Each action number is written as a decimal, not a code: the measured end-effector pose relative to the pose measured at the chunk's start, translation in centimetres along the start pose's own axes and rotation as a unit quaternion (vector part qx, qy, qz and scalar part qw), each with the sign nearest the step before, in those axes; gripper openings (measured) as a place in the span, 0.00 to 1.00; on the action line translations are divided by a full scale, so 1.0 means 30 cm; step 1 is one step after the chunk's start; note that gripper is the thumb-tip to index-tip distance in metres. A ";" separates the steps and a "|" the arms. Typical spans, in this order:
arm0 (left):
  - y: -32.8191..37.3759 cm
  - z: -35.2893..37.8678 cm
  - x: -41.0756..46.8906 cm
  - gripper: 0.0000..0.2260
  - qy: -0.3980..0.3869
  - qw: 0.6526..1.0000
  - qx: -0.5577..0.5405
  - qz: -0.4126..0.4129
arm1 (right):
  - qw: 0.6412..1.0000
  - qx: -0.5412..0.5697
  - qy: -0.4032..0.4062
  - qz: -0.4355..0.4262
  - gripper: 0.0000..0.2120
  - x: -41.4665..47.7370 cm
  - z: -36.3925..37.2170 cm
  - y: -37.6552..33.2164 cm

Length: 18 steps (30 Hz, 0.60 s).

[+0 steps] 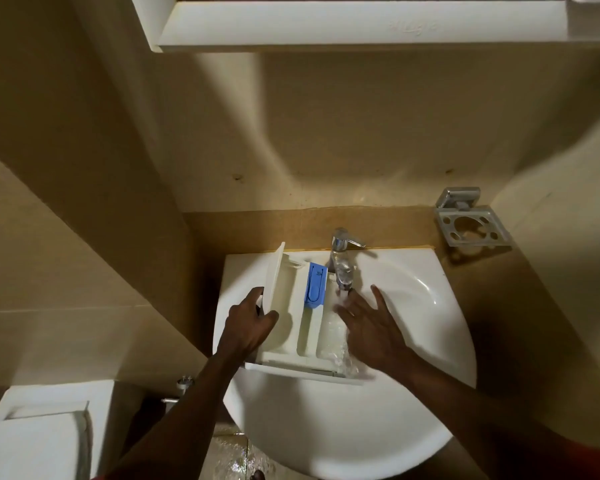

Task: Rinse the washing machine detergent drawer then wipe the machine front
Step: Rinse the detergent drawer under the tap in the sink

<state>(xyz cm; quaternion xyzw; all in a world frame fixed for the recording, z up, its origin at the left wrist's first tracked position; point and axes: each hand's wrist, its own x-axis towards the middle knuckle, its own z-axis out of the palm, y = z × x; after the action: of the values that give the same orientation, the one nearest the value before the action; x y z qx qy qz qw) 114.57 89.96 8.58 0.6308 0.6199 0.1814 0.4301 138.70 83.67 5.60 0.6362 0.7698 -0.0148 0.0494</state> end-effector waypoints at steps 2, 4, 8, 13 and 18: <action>0.003 -0.021 0.005 0.22 -0.004 1.000 -0.002 -0.005 | 1.000 -0.022 -0.012 -0.005 0.30 -0.004 -0.010 0.020; 0.011 -0.030 0.010 0.25 -0.007 1.000 -0.002 -0.010 | 0.998 -0.038 -0.033 -0.031 0.28 -0.024 0.008 -0.002; 0.015 -0.042 0.014 0.26 -0.014 1.000 -0.001 -0.012 | 0.990 -0.059 -0.035 -0.126 0.22 -0.022 0.064 -0.004; 0.006 -0.061 0.020 0.29 -0.035 0.998 -0.031 -0.030 | 0.997 -0.069 0.005 -0.024 0.28 0.058 -0.020 0.077; 0.015 -0.062 0.017 0.22 -0.068 0.997 -0.034 -0.029 | 0.996 0.041 0.069 -0.043 0.24 -0.015 0.069 0.011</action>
<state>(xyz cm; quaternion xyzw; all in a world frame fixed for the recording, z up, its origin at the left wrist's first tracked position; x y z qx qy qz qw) 113.52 91.09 9.79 0.6087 0.6002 0.1465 0.4979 139.22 83.10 3.60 0.6033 0.7969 -0.0040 -0.0306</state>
